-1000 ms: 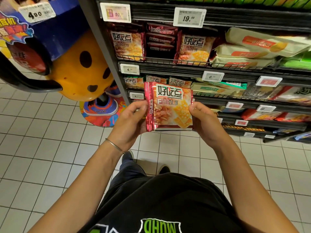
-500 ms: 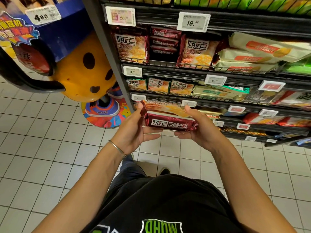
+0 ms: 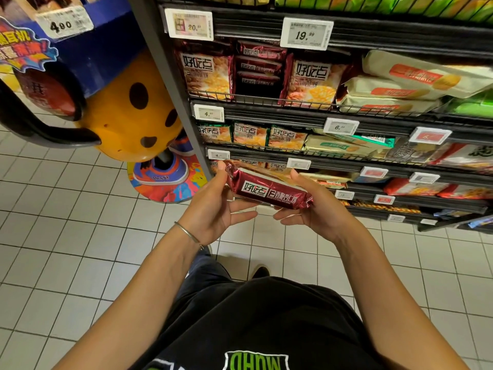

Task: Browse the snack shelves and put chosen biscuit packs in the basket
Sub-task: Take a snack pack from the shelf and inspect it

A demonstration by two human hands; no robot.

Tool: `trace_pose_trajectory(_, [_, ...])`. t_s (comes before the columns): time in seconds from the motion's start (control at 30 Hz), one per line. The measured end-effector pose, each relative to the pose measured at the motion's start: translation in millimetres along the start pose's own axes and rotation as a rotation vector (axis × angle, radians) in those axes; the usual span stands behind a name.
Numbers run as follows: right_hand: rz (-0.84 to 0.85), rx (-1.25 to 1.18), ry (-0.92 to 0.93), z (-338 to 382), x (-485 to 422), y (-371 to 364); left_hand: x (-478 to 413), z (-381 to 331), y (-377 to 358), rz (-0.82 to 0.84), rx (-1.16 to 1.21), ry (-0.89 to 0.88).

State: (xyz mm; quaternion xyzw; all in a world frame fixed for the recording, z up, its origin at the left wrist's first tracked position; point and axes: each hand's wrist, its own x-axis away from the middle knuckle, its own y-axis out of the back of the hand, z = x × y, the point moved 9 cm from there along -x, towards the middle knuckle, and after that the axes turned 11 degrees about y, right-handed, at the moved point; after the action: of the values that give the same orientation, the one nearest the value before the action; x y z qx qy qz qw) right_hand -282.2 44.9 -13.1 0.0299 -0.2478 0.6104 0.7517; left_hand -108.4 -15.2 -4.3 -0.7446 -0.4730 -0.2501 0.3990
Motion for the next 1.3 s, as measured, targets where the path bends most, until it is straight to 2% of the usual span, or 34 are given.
trace_pose_trajectory(0.27, [-0.099,0.065,0.050,-1.9,-8.9,17.9,1.7,1.3,-1.3,0.098,0.054,0.059])
trace_pose_trajectory(0.43, [-0.003,0.155,0.113,5.3,-7.9,9.8,5.1,-2.7,3.9,-0.004,-0.013,-0.023])
trace_pose_trajectory(0.6, [-0.011,0.041,0.170,12.7,-6.6,10.2,1.4,5.5,8.8,-0.033,0.037,0.032])
trace_pose_trajectory(0.7, [0.007,-0.033,0.188,13.1,-6.5,10.4,0.7,15.9,4.6,0.009,0.087,0.125])
trace_pose_trajectory(0.8, [0.032,-0.006,0.207,14.7,-8.8,6.4,0.7,27.9,-2.8,0.068,0.074,0.232])
trace_pose_trajectory(0.93, [0.042,-0.032,0.218,18.2,-9.7,6.0,4.4,43.5,-20.2,0.225,0.138,0.372])
trace_pose_trajectory(1.07, [0.022,-0.016,0.235,24.8,-7.4,11.5,4.2,50.0,-27.7,0.303,0.165,0.381])
trace_pose_trajectory(1.3, [-0.037,-0.049,0.228,20.3,-6.6,21.4,-1.7,45.3,-25.5,0.320,0.075,0.357])
